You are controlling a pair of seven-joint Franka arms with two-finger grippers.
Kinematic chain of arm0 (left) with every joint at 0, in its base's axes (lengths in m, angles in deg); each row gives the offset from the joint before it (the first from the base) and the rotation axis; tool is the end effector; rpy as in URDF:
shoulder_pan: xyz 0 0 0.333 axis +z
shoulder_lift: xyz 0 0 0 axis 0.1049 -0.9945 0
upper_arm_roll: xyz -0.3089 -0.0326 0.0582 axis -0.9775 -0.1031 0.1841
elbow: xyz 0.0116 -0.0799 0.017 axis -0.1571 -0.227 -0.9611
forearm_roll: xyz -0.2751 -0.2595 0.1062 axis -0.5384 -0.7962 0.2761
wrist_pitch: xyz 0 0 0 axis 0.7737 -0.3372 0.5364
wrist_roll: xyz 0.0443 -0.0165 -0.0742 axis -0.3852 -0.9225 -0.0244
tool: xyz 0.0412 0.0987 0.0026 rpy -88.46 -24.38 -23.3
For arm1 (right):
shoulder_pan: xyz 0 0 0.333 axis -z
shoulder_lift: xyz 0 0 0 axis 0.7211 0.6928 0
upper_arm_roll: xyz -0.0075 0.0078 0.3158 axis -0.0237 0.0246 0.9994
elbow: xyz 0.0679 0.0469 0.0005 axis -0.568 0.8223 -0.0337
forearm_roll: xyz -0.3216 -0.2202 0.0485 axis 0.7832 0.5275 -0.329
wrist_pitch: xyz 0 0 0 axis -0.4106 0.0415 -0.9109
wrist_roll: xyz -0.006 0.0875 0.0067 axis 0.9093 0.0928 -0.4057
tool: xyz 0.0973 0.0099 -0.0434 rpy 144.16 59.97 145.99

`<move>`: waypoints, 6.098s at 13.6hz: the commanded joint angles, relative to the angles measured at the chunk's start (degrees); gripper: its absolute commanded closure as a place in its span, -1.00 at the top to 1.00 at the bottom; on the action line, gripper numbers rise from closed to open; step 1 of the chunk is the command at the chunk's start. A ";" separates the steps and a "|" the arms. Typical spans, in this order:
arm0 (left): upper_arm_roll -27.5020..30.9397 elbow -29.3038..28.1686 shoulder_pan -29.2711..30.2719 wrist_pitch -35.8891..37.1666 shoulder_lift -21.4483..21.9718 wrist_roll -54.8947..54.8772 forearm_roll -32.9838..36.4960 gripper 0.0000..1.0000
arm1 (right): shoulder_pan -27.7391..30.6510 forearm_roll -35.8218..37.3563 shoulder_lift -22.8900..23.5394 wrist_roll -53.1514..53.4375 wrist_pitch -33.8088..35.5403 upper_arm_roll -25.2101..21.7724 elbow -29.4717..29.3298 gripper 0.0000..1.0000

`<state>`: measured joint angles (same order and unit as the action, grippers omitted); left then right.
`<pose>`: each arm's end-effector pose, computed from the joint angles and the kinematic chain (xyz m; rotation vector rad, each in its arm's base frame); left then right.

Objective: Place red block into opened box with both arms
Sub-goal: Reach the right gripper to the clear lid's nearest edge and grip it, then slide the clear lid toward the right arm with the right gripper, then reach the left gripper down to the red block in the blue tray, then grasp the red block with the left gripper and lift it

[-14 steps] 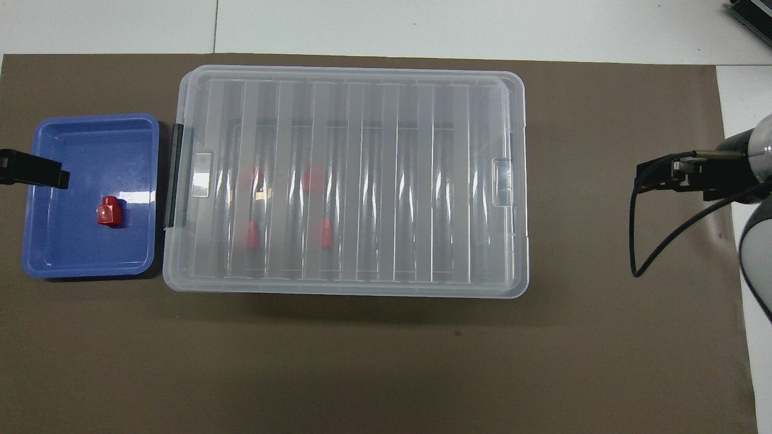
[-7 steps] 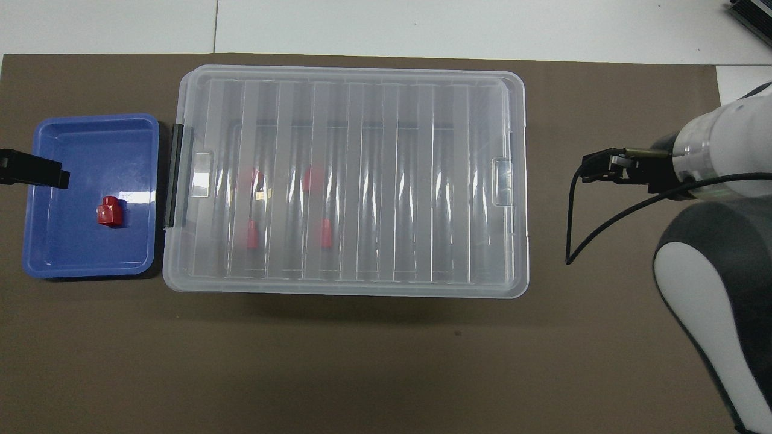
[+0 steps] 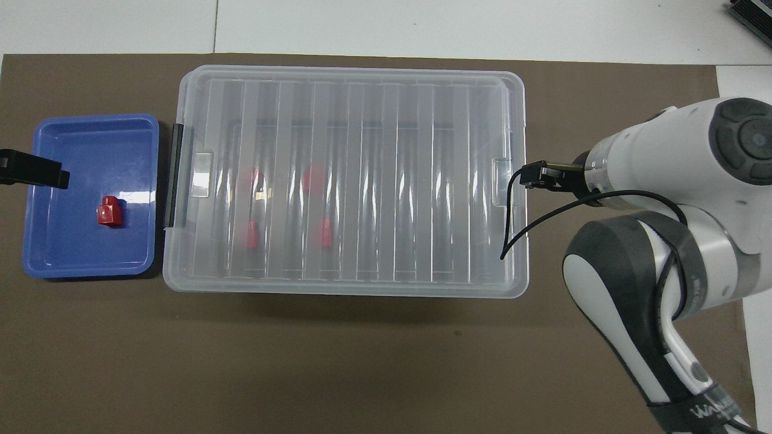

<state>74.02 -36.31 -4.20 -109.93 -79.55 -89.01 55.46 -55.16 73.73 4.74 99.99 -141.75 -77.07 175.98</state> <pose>0.5540 -0.0209 0.6623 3.1248 -0.2506 0.1086 0.5743 0.1280 0.5069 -3.0977 0.2933 -0.1854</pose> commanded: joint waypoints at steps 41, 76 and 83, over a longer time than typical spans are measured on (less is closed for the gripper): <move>-0.06 -17.82 6.26 -11.59 8.50 -0.57 2.64 1.00 | 20.17 0.69 3.63 -42.99 -4.32 -0.03 2.33 0.98; -0.06 -34.19 11.89 -48.54 -15.22 6.28 2.46 0.53 | 9.81 0.51 -3.66 -17.77 21.78 -0.11 -12.00 1.00; -0.23 -31.14 10.84 -43.12 -15.39 6.20 2.73 -0.87 | 9.90 0.69 -3.75 -17.16 21.60 -0.64 -11.64 1.00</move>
<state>73.40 -68.49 7.48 -156.42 -96.05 -83.12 57.20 -45.75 73.90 0.66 81.33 -120.89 -78.06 164.72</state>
